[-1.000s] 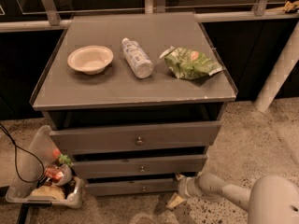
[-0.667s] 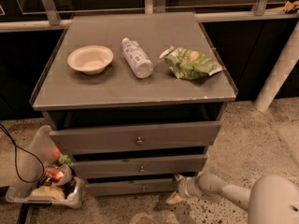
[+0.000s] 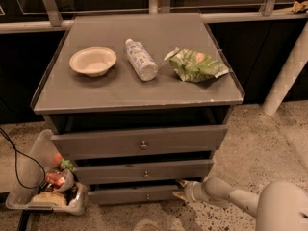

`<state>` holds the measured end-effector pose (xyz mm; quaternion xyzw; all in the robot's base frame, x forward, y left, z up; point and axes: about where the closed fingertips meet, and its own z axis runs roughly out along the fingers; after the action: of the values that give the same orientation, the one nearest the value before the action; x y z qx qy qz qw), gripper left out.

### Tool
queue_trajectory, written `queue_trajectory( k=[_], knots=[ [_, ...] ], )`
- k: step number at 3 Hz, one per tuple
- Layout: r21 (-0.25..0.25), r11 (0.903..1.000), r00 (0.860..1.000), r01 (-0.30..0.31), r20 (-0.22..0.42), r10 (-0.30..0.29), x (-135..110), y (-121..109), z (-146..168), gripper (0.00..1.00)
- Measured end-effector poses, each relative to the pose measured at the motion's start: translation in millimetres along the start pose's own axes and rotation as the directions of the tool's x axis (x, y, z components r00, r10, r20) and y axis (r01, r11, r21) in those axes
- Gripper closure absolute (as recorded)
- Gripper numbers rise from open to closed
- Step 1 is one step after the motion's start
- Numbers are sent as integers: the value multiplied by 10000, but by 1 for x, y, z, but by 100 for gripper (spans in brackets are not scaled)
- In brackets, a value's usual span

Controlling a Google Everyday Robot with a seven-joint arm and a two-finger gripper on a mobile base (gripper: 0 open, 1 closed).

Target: Open bottom drawer

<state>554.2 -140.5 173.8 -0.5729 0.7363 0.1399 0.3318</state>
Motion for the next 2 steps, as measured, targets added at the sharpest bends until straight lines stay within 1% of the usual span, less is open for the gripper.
queue_trajectory(
  k=[1,2],
  knots=[
    [-1,10000,10000,0,0,0,0,0,0,87],
    [-1,10000,10000,0,0,0,-3,-1,-3,100]
  ],
)
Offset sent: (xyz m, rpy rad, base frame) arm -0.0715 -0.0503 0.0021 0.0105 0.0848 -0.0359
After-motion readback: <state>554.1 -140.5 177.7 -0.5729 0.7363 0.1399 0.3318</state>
